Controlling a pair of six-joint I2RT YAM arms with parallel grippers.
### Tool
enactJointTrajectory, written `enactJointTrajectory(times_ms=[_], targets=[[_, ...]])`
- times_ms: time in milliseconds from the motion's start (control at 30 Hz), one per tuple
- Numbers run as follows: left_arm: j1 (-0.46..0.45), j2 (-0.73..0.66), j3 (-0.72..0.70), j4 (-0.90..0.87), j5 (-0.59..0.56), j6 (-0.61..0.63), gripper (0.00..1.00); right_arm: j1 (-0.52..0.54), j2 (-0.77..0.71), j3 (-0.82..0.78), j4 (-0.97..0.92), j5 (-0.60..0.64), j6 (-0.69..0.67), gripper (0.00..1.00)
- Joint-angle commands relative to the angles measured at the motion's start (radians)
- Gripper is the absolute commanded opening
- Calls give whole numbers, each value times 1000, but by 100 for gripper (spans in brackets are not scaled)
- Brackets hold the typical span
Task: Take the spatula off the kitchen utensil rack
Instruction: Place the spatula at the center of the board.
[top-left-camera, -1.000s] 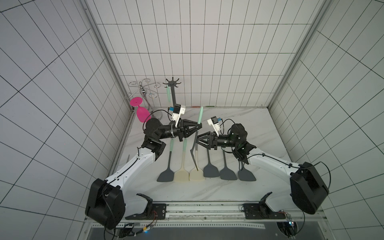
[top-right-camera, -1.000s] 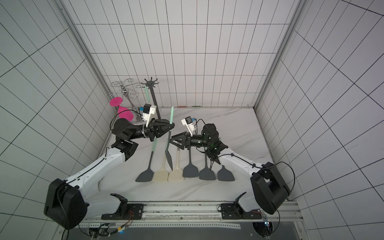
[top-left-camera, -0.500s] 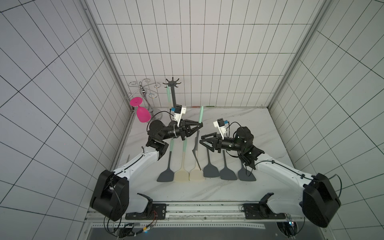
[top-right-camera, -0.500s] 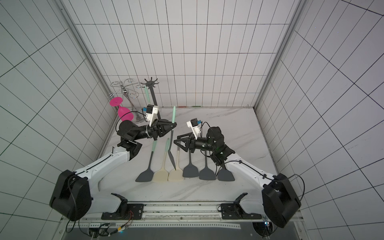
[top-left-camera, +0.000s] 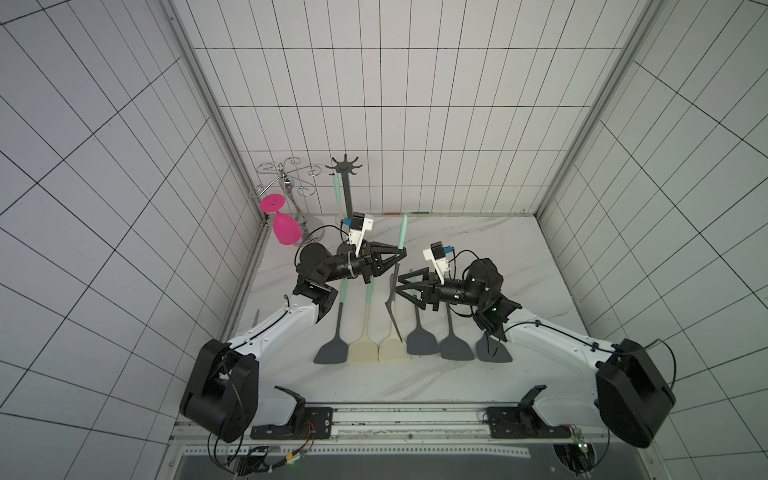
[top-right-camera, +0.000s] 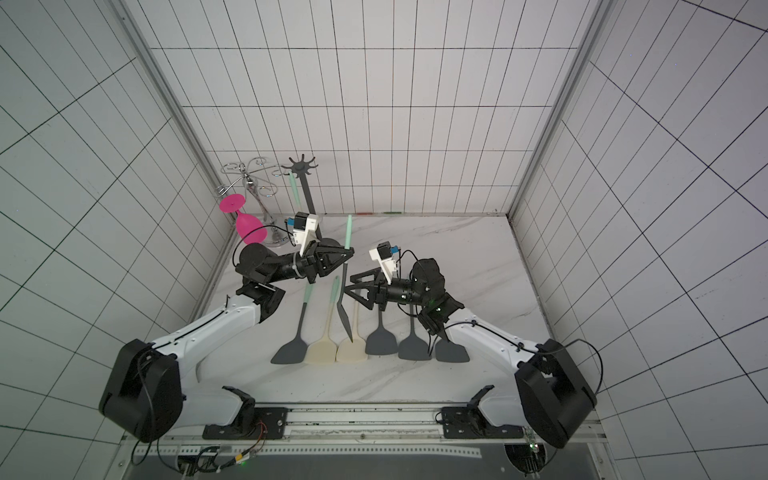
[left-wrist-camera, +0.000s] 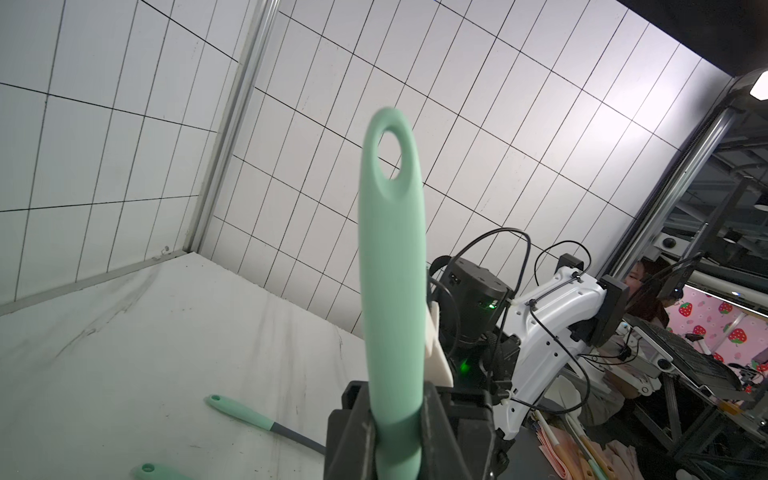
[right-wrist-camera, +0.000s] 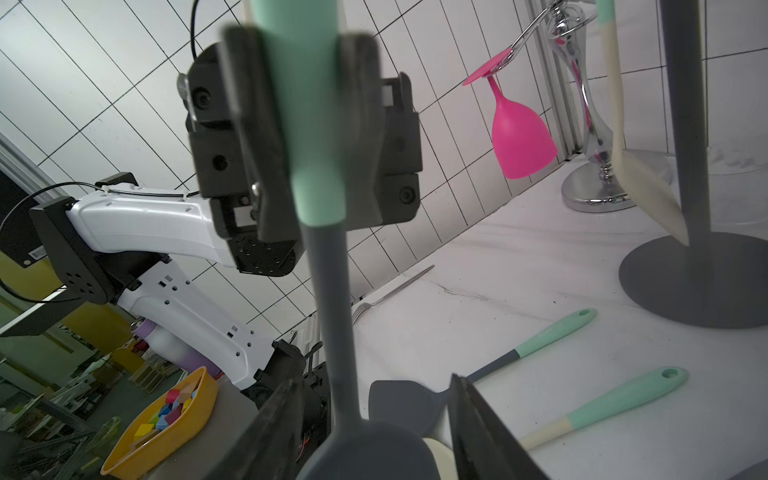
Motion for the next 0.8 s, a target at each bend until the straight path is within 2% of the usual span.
enactJointTrajectory(times_ms=[0, 100, 133, 233, 267, 333, 367, 433, 533, 633, 767], targets=[[-17, -15, -8, 46, -6, -18, 0, 16, 44, 88, 188, -58, 109, 56], [-18, -12, -14, 47, -14, -15, 0, 27, 78, 98, 242, -77, 155, 50], [-18, -11, -16, 49, -16, -14, 0, 31, 86, 97, 240, -78, 159, 42], [-18, -11, -16, 42, -20, -12, 0, 35, 91, 87, 216, -61, 157, 6], [-17, -14, -16, 30, -20, -3, 0, 33, 84, 81, 192, -45, 143, 0], [-14, -30, -14, -41, -34, 44, 0, 35, 41, 73, 48, 27, 57, 0], [-13, -43, -13, -99, -53, 74, 8, 36, 16, 77, -60, 72, -6, 0], [-7, -94, -9, -291, -144, 167, 39, 46, -56, 92, -324, 238, -173, 0], [-9, -196, 11, -568, -319, 331, 60, 98, -132, 120, -629, 566, -378, 0], [-20, -271, 12, -669, -507, 365, 65, 136, -161, 127, -770, 816, -477, 0], [-48, -270, 39, -710, -593, 282, 65, 170, -169, 128, -845, 988, -540, 0]])
